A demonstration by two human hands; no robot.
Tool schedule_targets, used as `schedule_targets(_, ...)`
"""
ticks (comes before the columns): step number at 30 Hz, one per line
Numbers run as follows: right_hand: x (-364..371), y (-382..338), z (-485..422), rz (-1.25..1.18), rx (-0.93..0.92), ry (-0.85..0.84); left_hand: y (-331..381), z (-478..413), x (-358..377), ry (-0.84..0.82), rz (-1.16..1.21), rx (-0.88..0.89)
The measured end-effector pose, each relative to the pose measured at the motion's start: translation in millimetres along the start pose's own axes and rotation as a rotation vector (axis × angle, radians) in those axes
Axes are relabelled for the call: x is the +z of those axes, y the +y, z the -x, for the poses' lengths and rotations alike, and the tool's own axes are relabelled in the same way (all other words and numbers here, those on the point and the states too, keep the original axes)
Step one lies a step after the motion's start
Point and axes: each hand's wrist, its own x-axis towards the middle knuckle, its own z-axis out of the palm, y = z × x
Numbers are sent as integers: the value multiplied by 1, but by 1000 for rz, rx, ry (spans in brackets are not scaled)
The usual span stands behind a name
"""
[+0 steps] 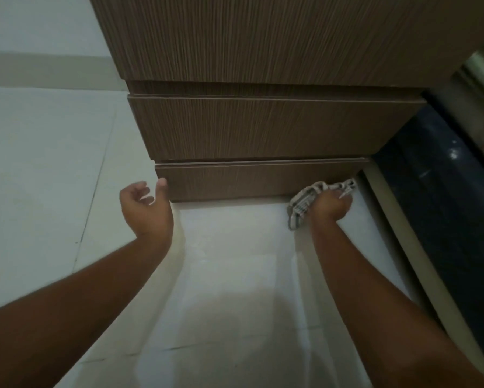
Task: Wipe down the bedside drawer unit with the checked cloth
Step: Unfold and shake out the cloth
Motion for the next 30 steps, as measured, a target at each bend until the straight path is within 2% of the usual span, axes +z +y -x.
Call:
schedule_targets(1, 1, 10, 7, -27, -11, 14, -2, 6, -1, -42, -48, 21)
schedule_targets(3, 4, 34, 22, -52, -51, -48, -6, 15, -3, -275, -92, 23)
schedule_targets(7, 15, 50, 50, 8, -20, -429, 15, 31, 3, -824, -153, -183)
schedule_targets(10, 15, 33, 78, 100, -65, -755, 31, 44, 13, -984, -162, -231)
schedule_targets(13, 15, 2, 93, 195, -44, -1028, 37, 43, 19, -986, -162, -164)
schedule_targets(15, 14, -12, 91, 188, -10, -1082, 41, 35, 19, -908, -127, -161)
schedule_targets(18, 10, -25, 78, 219, -53, -1030, 47, 17, 16, -757, -44, -211)
schedule_targets(21, 4, -30, 68, 354, -108, -1013, 47, 5, 12, -737, -8, -247)
schedule_targets(23, 4, -32, 66, 487, -258, -917, 48, 4, 10, -706, 9, -201)
schedule_targets(25, 7, -32, 62, 584, -426, -742, 49, 1, 10, -593, -30, -91)
schedule_targets(27, 6, -34, 58, 484, -364, -682, 49, -3, 10, -548, -55, -26)
schedule_targets(30, 3, -37, 53, 275, -213, -632, 46, -7, 11, -597, 4, -88)
